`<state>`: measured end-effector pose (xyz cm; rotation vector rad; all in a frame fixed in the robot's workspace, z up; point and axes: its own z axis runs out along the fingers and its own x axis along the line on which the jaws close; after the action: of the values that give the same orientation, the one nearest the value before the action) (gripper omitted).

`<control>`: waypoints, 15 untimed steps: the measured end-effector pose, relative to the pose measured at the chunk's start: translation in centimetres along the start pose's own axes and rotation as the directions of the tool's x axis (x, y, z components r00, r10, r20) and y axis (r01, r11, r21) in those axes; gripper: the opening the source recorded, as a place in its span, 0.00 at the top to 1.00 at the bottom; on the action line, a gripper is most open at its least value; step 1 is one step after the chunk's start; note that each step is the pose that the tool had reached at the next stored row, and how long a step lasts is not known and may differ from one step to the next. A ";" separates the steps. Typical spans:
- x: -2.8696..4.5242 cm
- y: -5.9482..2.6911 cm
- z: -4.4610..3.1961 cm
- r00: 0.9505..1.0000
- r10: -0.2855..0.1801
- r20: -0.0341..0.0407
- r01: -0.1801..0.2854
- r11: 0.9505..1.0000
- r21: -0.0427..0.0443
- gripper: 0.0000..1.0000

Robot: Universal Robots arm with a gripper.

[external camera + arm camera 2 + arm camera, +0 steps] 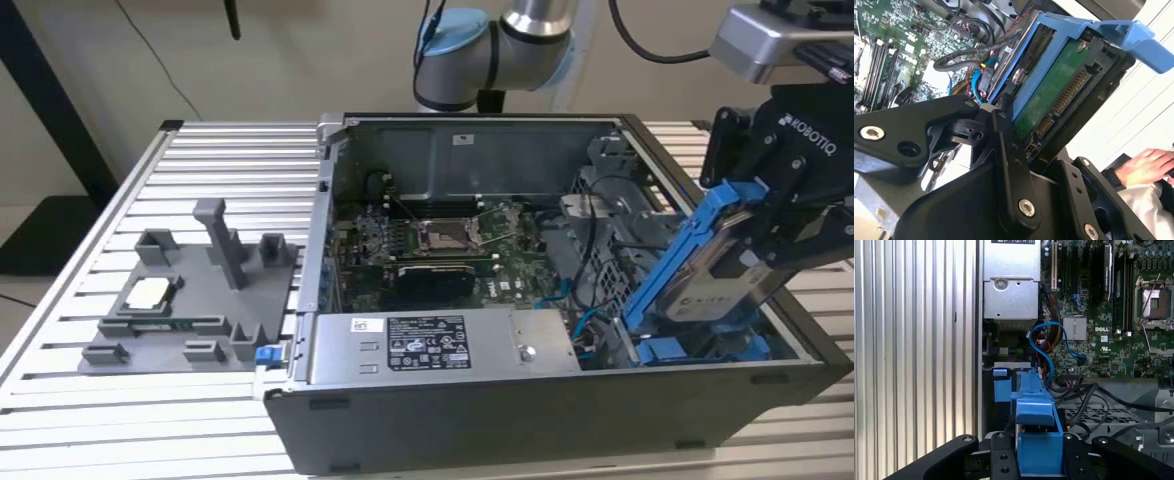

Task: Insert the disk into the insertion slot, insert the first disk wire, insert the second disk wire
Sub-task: 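Insert the disk into the insertion slot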

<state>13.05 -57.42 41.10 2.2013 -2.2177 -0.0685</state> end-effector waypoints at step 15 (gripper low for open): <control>0.02 -0.23 0.54 1.000 0.000 -0.001 0.000 1.000 -0.018 0.67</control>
<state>13.26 -57.42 40.55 2.1914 -2.2080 -0.0877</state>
